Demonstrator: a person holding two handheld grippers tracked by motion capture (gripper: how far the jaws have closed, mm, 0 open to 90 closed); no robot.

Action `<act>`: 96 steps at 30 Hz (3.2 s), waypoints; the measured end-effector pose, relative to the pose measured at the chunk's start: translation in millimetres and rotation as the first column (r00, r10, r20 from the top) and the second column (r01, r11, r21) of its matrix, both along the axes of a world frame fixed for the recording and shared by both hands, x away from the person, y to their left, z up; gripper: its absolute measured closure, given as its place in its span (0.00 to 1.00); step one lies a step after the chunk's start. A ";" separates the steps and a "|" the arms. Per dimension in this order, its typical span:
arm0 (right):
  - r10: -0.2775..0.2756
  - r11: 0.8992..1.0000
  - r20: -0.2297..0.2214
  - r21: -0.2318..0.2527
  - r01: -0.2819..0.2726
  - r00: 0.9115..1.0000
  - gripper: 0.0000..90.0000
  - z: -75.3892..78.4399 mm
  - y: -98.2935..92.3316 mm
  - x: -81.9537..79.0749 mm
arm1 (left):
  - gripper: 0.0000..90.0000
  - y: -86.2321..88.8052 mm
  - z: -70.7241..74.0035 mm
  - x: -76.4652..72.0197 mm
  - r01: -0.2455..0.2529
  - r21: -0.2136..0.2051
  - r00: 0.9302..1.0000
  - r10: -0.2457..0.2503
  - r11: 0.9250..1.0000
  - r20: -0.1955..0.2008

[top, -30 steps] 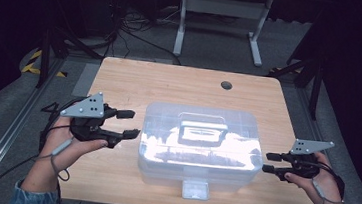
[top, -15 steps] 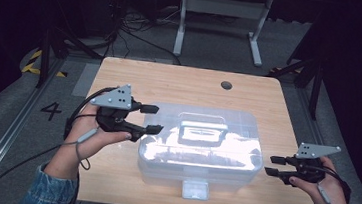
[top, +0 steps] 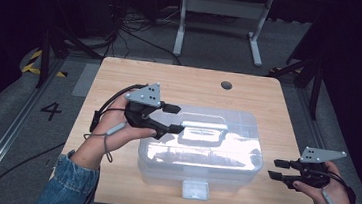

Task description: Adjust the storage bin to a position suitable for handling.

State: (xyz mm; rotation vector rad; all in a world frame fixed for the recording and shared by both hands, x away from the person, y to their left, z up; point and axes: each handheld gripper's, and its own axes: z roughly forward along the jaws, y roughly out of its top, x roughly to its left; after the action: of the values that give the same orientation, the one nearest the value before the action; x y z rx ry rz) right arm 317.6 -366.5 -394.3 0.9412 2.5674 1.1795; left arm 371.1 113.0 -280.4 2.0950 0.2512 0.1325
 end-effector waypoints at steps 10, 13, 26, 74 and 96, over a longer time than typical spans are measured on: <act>-0.008 1.000 -0.010 -0.001 0.008 1.000 0.54 -2.4 -2.0 -4.1 | 0.47 -26.5 -9.5 12.3 0.022 0.061 1.000 -0.021 0.998 -0.012; -0.005 1.000 -0.006 -0.005 0.005 1.000 0.54 -3.5 -1.3 -3.8 | 0.47 -33.7 -12.0 14.2 0.026 0.077 1.000 -0.025 0.997 -0.013; 0.001 1.000 -0.014 -0.004 -0.001 1.000 0.54 -5.1 0.2 -3.6 | 0.62 -50.1 -19.7 19.2 0.041 0.161 0.999 -0.036 0.986 -0.029; 0.135 0.969 0.082 0.198 -0.149 0.987 1.00 9.0 31.3 -16.5 | 0.81 -50.7 13.0 58.7 0.023 0.176 0.996 -0.008 0.984 -0.086; 0.137 0.937 0.157 0.300 -0.180 0.978 1.00 10.3 36.3 -16.1 | 0.43 -38.3 23.6 44.2 -0.007 0.099 0.999 0.011 0.995 -0.039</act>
State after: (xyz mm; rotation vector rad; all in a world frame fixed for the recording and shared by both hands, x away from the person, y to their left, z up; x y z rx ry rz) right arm 301.5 -330.2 -384.0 0.6873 2.4308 1.6731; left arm 415.3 74.7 -256.8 2.1971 0.2833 0.1111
